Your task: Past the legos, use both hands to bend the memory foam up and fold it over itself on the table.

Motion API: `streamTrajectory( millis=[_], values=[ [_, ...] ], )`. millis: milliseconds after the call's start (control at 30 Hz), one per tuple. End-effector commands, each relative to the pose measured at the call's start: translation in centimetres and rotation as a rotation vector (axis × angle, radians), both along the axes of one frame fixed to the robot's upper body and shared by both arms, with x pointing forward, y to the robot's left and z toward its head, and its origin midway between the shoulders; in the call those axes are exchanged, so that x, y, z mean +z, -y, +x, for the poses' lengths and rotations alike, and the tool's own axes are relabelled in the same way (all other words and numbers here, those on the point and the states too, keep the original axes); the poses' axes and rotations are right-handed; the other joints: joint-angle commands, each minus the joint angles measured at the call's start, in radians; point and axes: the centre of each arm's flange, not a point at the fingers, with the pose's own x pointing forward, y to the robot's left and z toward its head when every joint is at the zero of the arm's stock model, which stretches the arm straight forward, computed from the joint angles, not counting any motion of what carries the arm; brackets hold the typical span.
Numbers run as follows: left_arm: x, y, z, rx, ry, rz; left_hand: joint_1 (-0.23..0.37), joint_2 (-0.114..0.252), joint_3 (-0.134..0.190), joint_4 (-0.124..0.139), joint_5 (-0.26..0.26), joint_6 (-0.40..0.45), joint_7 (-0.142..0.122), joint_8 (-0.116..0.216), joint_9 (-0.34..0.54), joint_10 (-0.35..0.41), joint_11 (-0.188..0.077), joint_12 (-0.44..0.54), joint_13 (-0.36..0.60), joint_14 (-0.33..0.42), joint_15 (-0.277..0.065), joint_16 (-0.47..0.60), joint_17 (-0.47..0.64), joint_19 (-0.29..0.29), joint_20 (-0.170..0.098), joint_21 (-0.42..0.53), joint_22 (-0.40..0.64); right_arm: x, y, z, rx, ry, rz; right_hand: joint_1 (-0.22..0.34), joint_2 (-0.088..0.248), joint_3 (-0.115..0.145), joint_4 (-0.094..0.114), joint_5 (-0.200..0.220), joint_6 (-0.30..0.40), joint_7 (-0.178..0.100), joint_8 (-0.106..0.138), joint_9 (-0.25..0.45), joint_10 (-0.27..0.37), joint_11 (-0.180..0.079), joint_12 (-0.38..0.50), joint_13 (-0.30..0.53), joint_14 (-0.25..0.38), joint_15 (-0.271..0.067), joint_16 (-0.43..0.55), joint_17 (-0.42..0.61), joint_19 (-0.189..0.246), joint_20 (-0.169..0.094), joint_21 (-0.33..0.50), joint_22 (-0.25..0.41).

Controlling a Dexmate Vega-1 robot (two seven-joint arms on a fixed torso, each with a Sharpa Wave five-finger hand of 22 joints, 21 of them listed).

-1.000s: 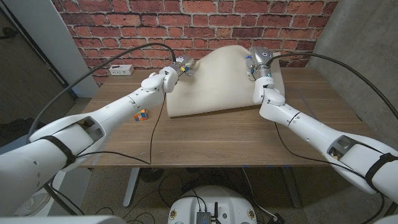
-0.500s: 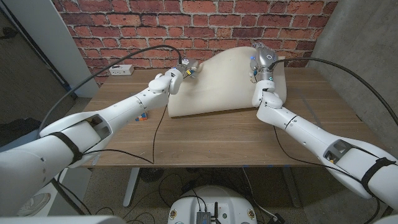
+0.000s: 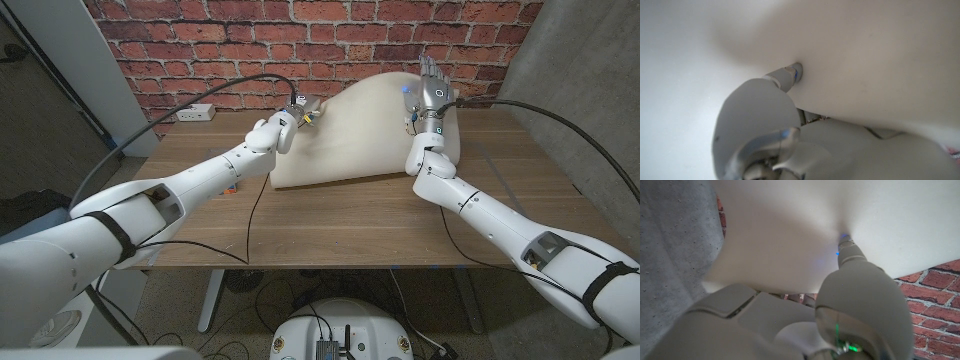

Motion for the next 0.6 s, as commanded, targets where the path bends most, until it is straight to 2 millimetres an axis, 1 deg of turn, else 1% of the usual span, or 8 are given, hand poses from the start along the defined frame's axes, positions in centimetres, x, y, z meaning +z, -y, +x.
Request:
streamTrajectory(
  millis=[33, 167, 233, 300, 467, 500, 533, 600],
  values=[
    [-0.6, 0.1, -0.1, 0.024, -0.005, 0.013, 0.002, 0.006, 0.011, -0.001, -0.005, 0.004, 0.005, 0.003, 0.003, 0.002, 0.002, 0.003, 0.002, 0.004, -0.003, 0.002, 0.002, 0.000, -0.032, 0.006, 0.000, -0.2, -0.2, -1.3, 0.001, 0.067, 0.061, -0.057, -0.006, -0.024, 0.007, 0.007, -0.127, 0.006, 0.005, -0.002, -0.144, 0.058, 0.005, -0.020, -0.123, 0.042, -0.008, -0.018, -0.098, 0.058, -0.072, 0.002],
    [-0.6, 0.0, -0.2, 0.033, -0.008, 0.017, 0.002, 0.005, 0.012, -0.002, -0.005, 0.003, 0.005, 0.002, 0.003, 0.004, 0.001, 0.003, 0.003, 0.005, -0.003, 0.003, 0.002, 0.001, -0.032, 0.007, 0.000, -0.2, -0.1, -1.5, 0.010, 0.077, 0.069, -0.082, -0.009, -0.035, 0.006, 0.010, -0.188, -0.008, 0.008, -0.002, -0.207, 0.068, 0.010, -0.032, -0.213, 0.048, -0.015, -0.038, -0.200, 0.114, -0.135, 0.002],
    [-0.6, 0.0, -0.2, 0.039, -0.010, 0.019, 0.002, 0.004, 0.012, -0.003, -0.005, 0.004, 0.005, 0.003, 0.003, 0.004, 0.002, 0.003, 0.003, 0.004, -0.003, 0.003, 0.002, 0.001, -0.032, 0.008, 0.000, -0.2, 0.0, -1.7, 0.008, 0.088, 0.076, -0.093, -0.003, -0.036, 0.004, 0.012, -0.218, -0.018, 0.011, -0.002, -0.244, 0.057, 0.012, -0.040, -0.278, 0.045, -0.016, -0.058, -0.294, 0.151, -0.192, 0.002],
    [-0.5, -0.1, -0.2, 0.046, -0.008, 0.023, 0.002, 0.005, 0.012, -0.002, -0.005, 0.005, 0.006, 0.003, 0.003, 0.004, 0.002, 0.004, 0.003, 0.005, -0.004, 0.004, 0.002, 0.000, -0.032, 0.008, 0.000, -0.3, 0.1, -1.9, 0.001, 0.114, 0.091, -0.104, 0.003, -0.037, 0.005, 0.011, -0.231, -0.030, 0.014, -0.002, -0.264, 0.041, 0.014, -0.045, -0.312, 0.040, -0.014, -0.071, -0.351, 0.152, -0.227, 0.002],
    [-0.5, 0.0, 0.0, 0.064, -0.005, 0.031, 0.003, 0.004, 0.013, -0.003, -0.005, 0.006, 0.006, 0.003, 0.003, 0.005, 0.003, 0.004, 0.003, 0.006, -0.003, 0.004, 0.002, 0.001, -0.033, 0.010, -0.001, -0.2, 0.2, -2.4, 0.022, 0.146, 0.088, -0.116, 0.003, -0.041, 0.006, 0.010, -0.225, -0.040, 0.021, -0.002, -0.260, 0.034, 0.023, -0.049, -0.322, 0.040, -0.008, -0.082, -0.385, 0.151, -0.252, 0.003],
    [-0.5, 0.0, 0.0, 0.070, -0.002, 0.034, 0.002, 0.005, 0.013, -0.002, -0.005, 0.005, 0.006, 0.003, 0.003, 0.005, 0.003, 0.004, 0.003, 0.007, -0.003, 0.005, 0.002, 0.001, -0.033, 0.010, -0.001, -0.2, 0.2, -2.5, 0.029, 0.155, 0.073, -0.117, 0.005, -0.041, 0.004, 0.012, -0.200, -0.034, 0.031, -0.002, -0.236, 0.035, 0.034, -0.051, -0.307, 0.036, 0.000, -0.091, -0.362, 0.140, -0.248, 0.004],
    [-0.5, 0.1, 0.0, 0.079, 0.006, 0.039, 0.002, 0.004, 0.013, -0.002, -0.005, 0.006, 0.006, 0.003, 0.003, 0.005, 0.003, 0.004, 0.003, 0.007, -0.002, 0.005, 0.002, 0.001, -0.033, 0.010, -0.001, -0.4, 0.1, -2.6, 0.031, 0.169, 0.058, -0.111, 0.008, -0.036, -0.008, 0.014, -0.146, -0.025, 0.046, -0.003, -0.185, 0.030, 0.056, -0.054, -0.254, 0.022, 0.019, -0.111, -0.276, 0.122, -0.228, 0.007],
    [-0.5, 0.2, 0.1, 0.102, 0.023, 0.050, 0.002, 0.003, 0.014, -0.002, -0.005, 0.008, 0.007, 0.004, 0.003, 0.006, 0.004, 0.004, 0.003, 0.008, -0.002, 0.005, 0.001, 0.001, -0.033, 0.011, -0.001, -0.9, -0.1, -2.7, 0.045, 0.205, 0.033, -0.088, 0.021, -0.016, -0.041, 0.020, 0.026, 0.009, 0.075, -0.001, -0.028, 0.014, 0.124, -0.050, -0.091, -0.011, 0.063, -0.143, -0.020, 0.046, -0.168, 0.006]
  ],
)
